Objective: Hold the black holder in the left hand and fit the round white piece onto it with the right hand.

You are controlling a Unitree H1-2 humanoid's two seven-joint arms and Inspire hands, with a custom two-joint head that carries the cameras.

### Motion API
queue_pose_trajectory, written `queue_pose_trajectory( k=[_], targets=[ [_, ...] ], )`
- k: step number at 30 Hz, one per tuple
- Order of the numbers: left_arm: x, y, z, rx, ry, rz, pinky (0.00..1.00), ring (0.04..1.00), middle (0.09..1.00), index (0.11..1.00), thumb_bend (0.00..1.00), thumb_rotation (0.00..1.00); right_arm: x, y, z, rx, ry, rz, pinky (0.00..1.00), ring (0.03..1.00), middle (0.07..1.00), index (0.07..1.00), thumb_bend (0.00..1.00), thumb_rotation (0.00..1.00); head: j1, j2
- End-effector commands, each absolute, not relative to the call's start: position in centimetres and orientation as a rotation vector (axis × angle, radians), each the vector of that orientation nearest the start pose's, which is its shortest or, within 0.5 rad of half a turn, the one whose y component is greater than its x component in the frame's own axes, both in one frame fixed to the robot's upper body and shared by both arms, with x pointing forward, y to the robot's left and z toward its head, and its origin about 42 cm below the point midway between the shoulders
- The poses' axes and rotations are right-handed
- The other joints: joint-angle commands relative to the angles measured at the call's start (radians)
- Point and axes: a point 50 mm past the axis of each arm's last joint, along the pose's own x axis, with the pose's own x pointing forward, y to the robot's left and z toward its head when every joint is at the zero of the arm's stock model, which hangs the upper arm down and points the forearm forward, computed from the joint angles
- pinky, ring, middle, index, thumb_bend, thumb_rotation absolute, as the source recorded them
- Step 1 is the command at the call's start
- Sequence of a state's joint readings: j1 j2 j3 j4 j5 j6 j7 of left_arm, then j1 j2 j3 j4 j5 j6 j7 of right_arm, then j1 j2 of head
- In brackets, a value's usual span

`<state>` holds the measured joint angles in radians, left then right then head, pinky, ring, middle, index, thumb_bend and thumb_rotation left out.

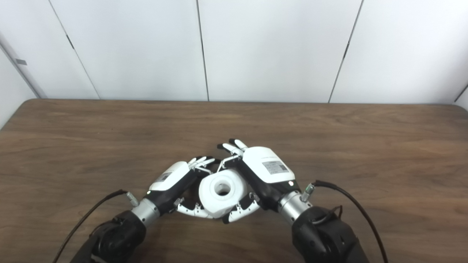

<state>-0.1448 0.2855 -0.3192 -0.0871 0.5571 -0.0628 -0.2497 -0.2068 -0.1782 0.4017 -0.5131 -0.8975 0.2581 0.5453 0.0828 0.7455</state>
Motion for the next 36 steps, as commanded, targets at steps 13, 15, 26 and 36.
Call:
queue_pose_trajectory(
  k=[13, 15, 26, 36],
  targets=[
    [30.7, 19.5, 15.3, 0.871, -0.285, -0.544, 1.0, 0.98, 0.933, 0.48, 0.52, 0.05, 28.2, -15.2, 25.0, -1.133, -0.345, 0.442, 0.85, 0.968, 0.917, 0.479, 0.51, 0.14, -0.029, -0.007],
    [30.7, 19.5, 15.3, 0.87, -0.287, -0.543, 1.0, 0.978, 0.931, 0.48, 0.52, 0.05, 28.3, -15.4, 24.9, -1.138, -0.337, 0.43, 0.85, 0.967, 0.916, 0.479, 0.51, 0.14, -0.029, -0.006],
    [30.7, 19.6, 15.4, 0.872, -0.289, -0.542, 1.0, 0.974, 0.931, 0.48, 0.52, 0.05, 28.8, -17.1, 24.9, -1.149, -0.289, 0.379, 0.84, 0.975, 0.928, 0.48, 0.51, 0.14, -0.029, -0.001],
    [30.8, 19.4, 15.4, 0.877, -0.293, -0.54, 1.0, 0.973, 0.93, 0.48, 0.52, 0.05, 28.6, -17.3, 25.0, -1.142, -0.297, 0.379, 0.85, 0.969, 0.923, 0.48, 0.51, 0.14, -0.017, 0.0]
  ],
)
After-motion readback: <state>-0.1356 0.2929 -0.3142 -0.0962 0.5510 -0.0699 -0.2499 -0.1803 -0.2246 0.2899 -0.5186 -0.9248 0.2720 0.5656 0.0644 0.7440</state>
